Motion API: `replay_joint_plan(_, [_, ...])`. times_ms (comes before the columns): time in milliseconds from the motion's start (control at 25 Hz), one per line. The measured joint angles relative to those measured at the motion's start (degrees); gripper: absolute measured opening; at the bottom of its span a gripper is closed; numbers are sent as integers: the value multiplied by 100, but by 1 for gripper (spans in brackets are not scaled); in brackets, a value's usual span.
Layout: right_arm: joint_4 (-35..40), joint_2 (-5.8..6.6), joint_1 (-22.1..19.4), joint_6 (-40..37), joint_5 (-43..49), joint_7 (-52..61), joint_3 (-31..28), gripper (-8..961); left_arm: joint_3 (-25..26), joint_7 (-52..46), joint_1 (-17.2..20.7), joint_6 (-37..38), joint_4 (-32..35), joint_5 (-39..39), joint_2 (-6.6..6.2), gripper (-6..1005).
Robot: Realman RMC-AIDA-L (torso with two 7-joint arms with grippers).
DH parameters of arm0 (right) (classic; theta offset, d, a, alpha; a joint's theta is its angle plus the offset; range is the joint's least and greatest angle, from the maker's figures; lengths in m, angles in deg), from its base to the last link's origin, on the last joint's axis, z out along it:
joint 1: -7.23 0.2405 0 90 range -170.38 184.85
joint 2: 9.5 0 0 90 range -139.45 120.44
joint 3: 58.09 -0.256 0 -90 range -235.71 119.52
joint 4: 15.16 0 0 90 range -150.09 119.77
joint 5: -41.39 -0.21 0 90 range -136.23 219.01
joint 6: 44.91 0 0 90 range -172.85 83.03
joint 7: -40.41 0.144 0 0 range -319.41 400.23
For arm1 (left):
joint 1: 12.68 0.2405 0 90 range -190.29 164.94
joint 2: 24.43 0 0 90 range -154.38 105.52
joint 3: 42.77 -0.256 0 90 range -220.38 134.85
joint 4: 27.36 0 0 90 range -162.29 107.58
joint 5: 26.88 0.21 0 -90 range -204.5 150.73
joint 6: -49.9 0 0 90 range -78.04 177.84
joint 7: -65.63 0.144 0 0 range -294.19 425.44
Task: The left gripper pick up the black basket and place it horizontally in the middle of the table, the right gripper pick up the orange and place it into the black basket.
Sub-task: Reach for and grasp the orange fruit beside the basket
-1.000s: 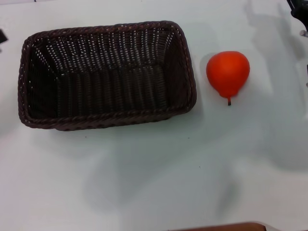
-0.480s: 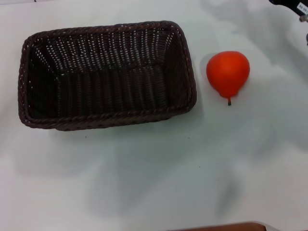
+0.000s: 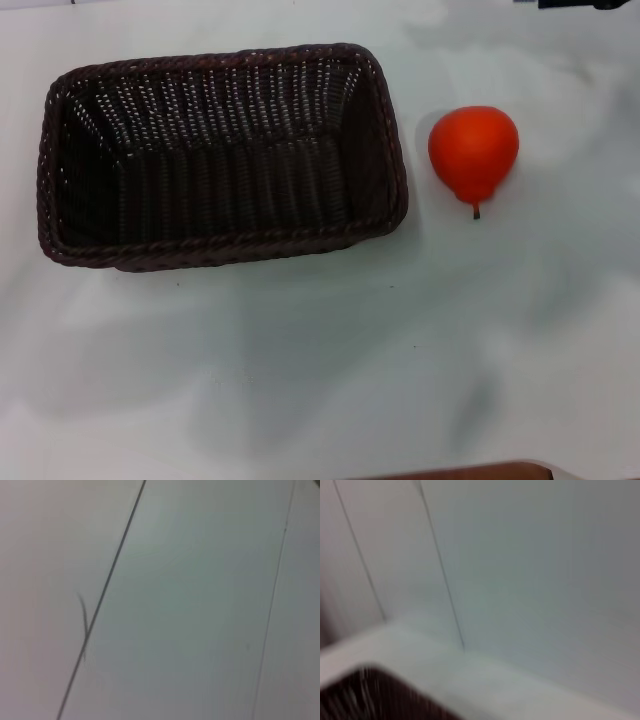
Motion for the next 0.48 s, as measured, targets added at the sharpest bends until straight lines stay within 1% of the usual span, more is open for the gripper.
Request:
replay_joint_plan(40, [212,4,50,-100,285,241,80,878,-1,219,1,10,-86,-89,29,583])
replay_joint_plan(120, [573,8,228,-363,977,621,231,878,-6,458,-10,16,-284,-182,37,599])
replay_joint_plan(200, [683,9,423,-573,1612,779,269,878,-5,529,-37,-15,-403,-215,29,614])
replay_joint_plan(320, [642,-21,764,-736,2539,899,305,878,-17,565,-65,-137,-467,-227,38,637])
replay_joint_plan(400, [550,-59,904,-741,2888,944,393,878,-25,567,-71,-162,-502,-228,37,653])
replay_joint_plan(480, [431,-95,966,-672,3052,1012,649,878,-23,554,-83,-229,-600,-229,25,668])
